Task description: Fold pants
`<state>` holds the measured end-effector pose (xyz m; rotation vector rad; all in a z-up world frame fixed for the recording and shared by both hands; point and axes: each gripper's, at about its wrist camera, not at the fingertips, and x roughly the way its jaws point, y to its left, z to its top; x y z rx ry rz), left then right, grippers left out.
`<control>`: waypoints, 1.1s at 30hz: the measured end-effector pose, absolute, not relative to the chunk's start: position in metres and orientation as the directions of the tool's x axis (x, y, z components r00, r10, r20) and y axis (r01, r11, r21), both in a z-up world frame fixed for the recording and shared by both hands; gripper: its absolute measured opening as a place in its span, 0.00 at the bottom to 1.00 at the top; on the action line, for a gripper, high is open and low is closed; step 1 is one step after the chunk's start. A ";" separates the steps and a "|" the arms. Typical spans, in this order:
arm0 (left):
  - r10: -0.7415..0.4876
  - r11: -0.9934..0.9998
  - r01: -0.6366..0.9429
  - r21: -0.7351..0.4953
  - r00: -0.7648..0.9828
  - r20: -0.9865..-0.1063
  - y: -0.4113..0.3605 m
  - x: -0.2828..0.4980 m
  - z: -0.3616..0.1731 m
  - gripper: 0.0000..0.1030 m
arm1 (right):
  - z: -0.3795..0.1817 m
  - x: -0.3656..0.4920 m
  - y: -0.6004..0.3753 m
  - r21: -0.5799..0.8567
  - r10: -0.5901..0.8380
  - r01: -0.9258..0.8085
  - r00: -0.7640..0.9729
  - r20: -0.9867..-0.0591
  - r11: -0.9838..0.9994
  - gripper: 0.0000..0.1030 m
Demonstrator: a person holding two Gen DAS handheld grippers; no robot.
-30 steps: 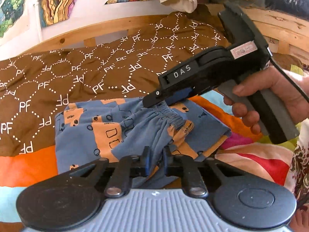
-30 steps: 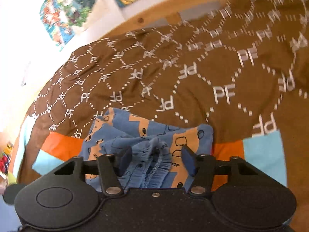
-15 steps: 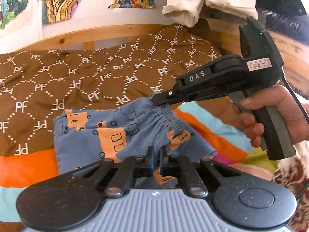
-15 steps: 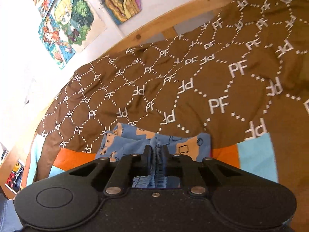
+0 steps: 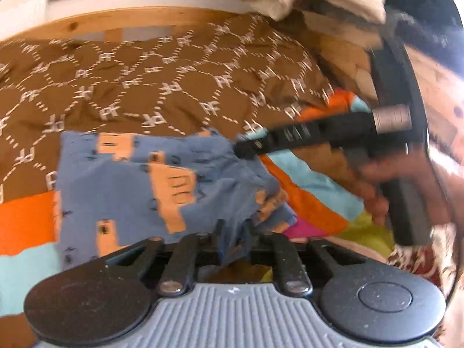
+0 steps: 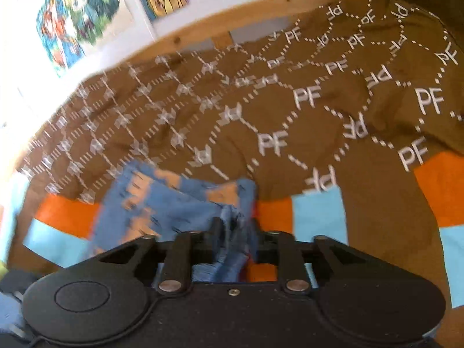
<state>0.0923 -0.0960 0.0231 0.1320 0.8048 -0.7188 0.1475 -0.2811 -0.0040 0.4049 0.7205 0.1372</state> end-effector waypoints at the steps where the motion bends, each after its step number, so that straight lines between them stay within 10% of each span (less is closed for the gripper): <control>1: -0.534 0.770 0.618 -0.159 0.487 -0.691 -0.086 0.094 0.029 0.54 | -0.005 0.144 -0.280 0.396 0.242 0.025 0.755 -0.609 0.918 0.35; 4: -0.475 0.834 0.537 -0.125 0.584 -0.658 -0.059 0.101 0.046 0.67 | 0.001 0.127 -0.273 0.344 0.186 0.025 0.804 -0.565 0.939 0.80; 8: -0.307 0.932 0.353 -0.081 0.653 -0.692 -0.036 0.118 0.040 0.74 | 0.010 0.109 -0.242 0.186 0.086 0.013 0.852 -0.516 0.983 0.92; 16: -0.128 0.955 0.290 0.070 0.612 -0.781 -0.028 0.120 0.008 0.84 | -0.013 0.081 -0.193 -0.150 -0.085 0.005 0.845 -0.528 0.989 0.99; 33: -0.175 0.958 0.283 0.038 0.686 -0.706 -0.061 0.213 0.037 0.89 | 0.005 0.143 -0.220 -0.069 0.040 -0.081 0.884 -0.465 0.994 0.99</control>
